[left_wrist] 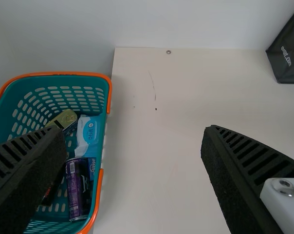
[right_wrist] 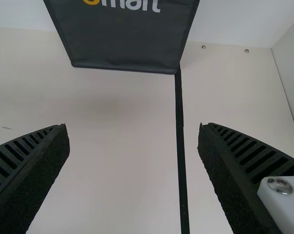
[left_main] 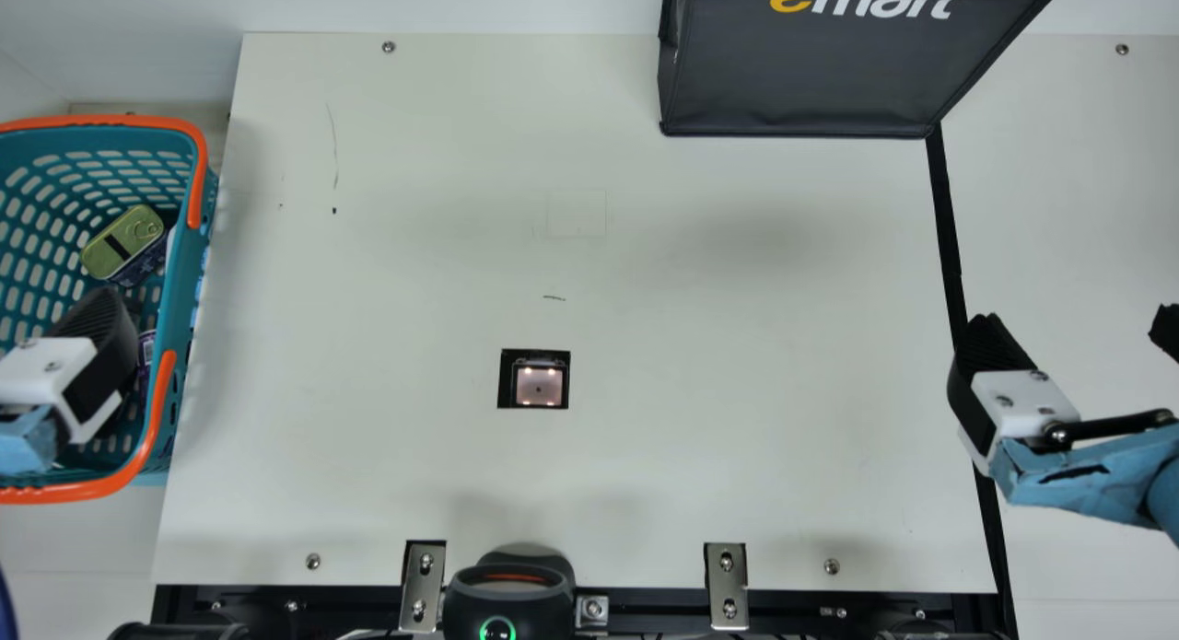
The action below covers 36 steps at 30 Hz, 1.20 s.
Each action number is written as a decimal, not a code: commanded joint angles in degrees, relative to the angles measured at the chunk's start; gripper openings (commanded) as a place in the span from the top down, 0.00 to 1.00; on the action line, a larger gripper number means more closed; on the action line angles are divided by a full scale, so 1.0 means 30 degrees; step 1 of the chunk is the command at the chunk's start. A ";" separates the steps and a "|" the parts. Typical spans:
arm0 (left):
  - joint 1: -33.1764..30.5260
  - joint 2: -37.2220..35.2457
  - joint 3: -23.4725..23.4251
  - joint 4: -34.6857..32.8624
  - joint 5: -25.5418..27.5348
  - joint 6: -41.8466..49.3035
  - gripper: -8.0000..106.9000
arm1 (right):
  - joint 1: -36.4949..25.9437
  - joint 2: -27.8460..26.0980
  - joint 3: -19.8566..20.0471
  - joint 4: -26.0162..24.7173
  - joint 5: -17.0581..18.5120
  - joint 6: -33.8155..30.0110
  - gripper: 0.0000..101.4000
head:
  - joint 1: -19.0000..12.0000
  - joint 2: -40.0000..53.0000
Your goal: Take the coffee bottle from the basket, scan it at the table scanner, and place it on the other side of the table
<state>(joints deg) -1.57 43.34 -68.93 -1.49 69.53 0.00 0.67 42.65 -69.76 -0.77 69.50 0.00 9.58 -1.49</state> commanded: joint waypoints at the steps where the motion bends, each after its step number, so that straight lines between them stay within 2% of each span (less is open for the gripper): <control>1: 0.0000 0.0000 0.0000 0.0000 0.0000 0.0000 0.15 | 0.0000 0.0000 0.0000 0.0000 0.0000 0.0000 0.06 | -0.0553 0.0418; 15: 0.0000 0.0000 0.0000 0.0000 0.0000 0.0000 0.15 | 0.0000 0.0000 0.0000 0.0000 0.0000 0.0000 0.06 | -0.0553 0.6638; 30: -0.0017 0.0015 -0.0002 0.0014 -0.0013 -0.0016 0.15 | 0.0000 0.0000 0.0000 -0.0017 0.0002 0.0000 0.06 | -0.0553 0.6638; 36: 0.1193 0.0385 0.0149 0.0760 -0.0572 -0.0968 0.15 | 0.0000 0.0000 0.0000 -0.0017 0.0002 0.0000 0.06 | -0.0553 0.6638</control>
<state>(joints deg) 0.83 44.26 -68.57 0.00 68.25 -1.92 0.67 42.65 -69.76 -0.82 69.51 0.00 9.58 18.19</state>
